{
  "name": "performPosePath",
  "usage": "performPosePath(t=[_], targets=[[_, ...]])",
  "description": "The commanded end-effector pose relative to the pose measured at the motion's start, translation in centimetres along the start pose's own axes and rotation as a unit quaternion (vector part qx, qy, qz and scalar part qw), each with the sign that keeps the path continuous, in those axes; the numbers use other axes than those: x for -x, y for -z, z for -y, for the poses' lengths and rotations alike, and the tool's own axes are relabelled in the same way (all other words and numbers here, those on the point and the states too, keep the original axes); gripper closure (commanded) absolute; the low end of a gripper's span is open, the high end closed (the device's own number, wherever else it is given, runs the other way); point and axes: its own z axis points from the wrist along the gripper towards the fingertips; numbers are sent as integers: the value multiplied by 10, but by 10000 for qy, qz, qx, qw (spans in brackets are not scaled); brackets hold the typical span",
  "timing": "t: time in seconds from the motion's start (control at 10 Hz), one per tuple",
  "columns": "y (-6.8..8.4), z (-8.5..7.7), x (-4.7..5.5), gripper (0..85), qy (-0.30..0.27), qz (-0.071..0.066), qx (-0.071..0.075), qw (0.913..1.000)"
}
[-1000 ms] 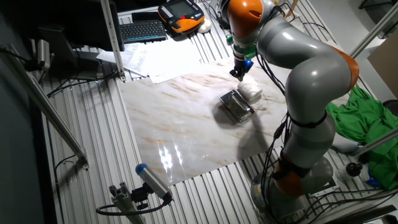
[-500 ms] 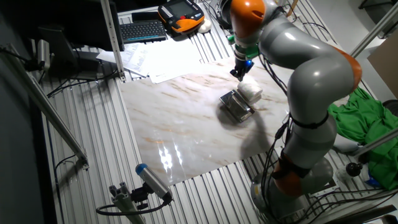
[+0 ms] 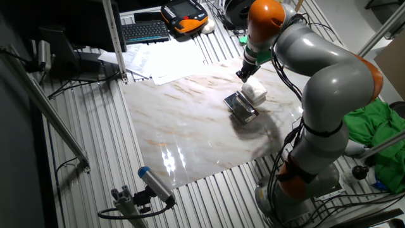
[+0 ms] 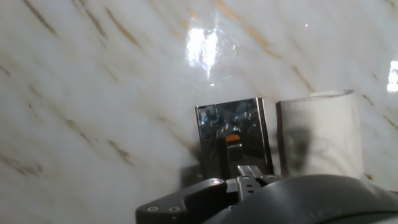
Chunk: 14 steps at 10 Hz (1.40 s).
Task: Put the toilet paper on its holder
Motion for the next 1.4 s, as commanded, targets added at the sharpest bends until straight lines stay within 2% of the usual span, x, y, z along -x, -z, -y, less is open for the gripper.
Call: performPosePath(t=[0.0,0.1,0.2,0.3,0.4,0.5,0.6,0.8,0.9,1.2,1.3], targets=[[0,0,0,850,-21,-29,-47,10000],[0,0,0,850,20,-25,-110,9999],[0,0,0,850,-24,125,298,9995],[0,0,0,850,123,83,9,9999],[0,0,0,850,169,-31,24,9999],[0,0,0,850,261,-185,-186,9993],[0,0,0,680,269,-216,-335,9988],[-1,1,0,340,119,-159,-426,9989],[-5,9,1,170,114,-157,-497,9986],[-26,39,2,170,222,-68,-460,9987],[-37,49,5,0,267,-14,-417,9988]])
